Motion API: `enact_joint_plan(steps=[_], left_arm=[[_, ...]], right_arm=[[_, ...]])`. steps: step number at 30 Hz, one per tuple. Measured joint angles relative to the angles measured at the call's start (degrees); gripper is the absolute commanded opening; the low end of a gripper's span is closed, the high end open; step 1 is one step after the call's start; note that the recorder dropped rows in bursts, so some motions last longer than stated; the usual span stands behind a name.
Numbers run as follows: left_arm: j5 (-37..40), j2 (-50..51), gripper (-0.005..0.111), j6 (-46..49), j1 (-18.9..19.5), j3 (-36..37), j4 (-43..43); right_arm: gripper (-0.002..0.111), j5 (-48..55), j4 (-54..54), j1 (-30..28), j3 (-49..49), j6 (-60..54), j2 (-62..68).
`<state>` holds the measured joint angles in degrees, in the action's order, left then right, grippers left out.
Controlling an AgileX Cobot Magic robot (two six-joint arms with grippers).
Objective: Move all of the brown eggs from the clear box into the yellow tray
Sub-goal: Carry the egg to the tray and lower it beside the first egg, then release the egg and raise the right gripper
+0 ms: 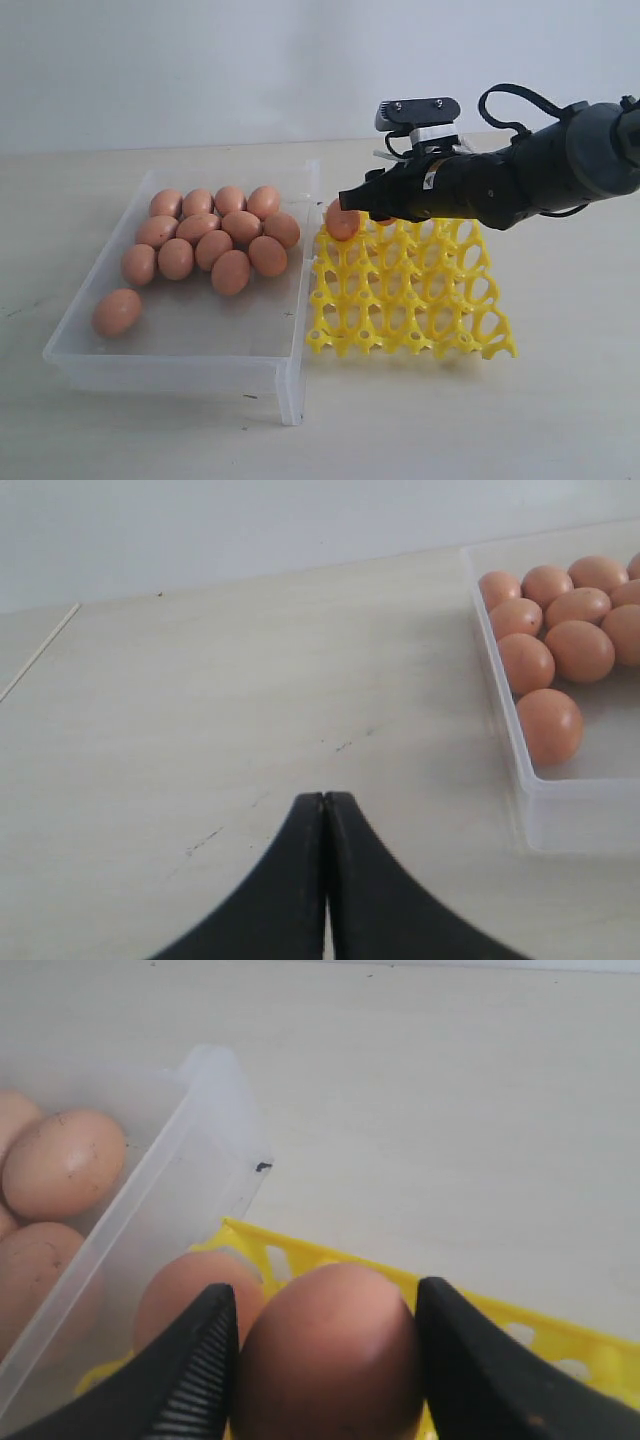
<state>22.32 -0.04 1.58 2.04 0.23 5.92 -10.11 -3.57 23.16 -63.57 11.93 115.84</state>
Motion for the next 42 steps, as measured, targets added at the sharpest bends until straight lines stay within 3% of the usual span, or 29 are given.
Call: enact_joint_plan(steps=[8,16,19,42], left_arm=[[0.0,0.0,0.0,0.0,0.0,0.0,0.0],[0.0,0.0,0.0,0.0,0.0,0.0,0.0],[0.0,0.0,0.0,0.0,0.0,0.0,0.0],[0.0,0.0,0.0,0.0,0.0,0.0,0.0]], right_arm=[[0.009,0.36,-0.13,0.5,0.0,0.11,0.0],[0.047,1.8,-0.57,0.5,0.0,0.11,0.0],[0.053,2.03,-0.57,0.5,0.0,0.11,0.0],[0.053,5.29,-0.8,1.77,0.0,0.22,-7.85]])
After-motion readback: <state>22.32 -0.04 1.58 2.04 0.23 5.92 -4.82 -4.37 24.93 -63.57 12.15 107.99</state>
